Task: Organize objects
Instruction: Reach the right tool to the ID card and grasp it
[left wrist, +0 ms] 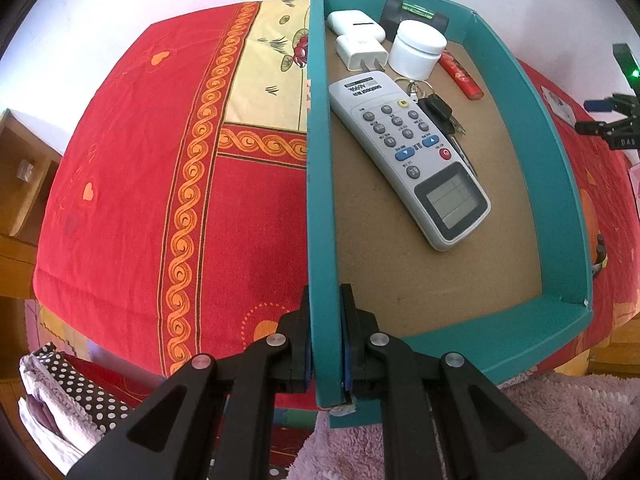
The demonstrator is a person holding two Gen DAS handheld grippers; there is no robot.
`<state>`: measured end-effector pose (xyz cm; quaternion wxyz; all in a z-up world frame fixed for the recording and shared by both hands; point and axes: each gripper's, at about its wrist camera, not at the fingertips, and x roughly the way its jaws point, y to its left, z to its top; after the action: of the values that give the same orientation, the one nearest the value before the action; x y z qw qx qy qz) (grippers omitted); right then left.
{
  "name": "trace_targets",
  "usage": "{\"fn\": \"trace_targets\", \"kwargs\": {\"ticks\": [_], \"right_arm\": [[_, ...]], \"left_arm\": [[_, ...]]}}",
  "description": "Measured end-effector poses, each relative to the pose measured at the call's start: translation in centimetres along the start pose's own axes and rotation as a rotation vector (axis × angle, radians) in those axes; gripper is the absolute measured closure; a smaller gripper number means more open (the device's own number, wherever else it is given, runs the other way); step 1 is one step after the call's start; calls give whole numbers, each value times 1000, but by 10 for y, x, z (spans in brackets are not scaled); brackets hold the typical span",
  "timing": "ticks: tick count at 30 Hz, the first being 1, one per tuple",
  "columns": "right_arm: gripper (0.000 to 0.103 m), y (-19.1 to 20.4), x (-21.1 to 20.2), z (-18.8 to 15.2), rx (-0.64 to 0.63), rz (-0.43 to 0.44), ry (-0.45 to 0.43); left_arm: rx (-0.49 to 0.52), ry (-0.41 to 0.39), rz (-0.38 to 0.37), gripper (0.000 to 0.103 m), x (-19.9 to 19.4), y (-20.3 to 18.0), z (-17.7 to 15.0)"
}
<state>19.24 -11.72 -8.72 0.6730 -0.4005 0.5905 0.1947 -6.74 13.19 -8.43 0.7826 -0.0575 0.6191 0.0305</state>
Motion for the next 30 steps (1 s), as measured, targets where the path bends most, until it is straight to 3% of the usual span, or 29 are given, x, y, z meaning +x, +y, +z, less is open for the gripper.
{"fn": "trace_targets", "kwargs": {"ticks": [12, 18, 22, 30], "right_arm": [[23, -41, 24, 40, -4, 126, -41], [22, -69, 55, 48, 20, 150, 30], [20, -90, 63, 43, 136, 244, 50], [20, -68, 58, 32, -6, 326, 161]], "left_arm": [[1, 11, 27, 94, 1, -6, 2], [-5, 16, 40, 94, 2, -11, 5], [-13, 15, 40, 94, 2, -12, 6], [-12, 14, 40, 94, 2, -12, 6]]}}
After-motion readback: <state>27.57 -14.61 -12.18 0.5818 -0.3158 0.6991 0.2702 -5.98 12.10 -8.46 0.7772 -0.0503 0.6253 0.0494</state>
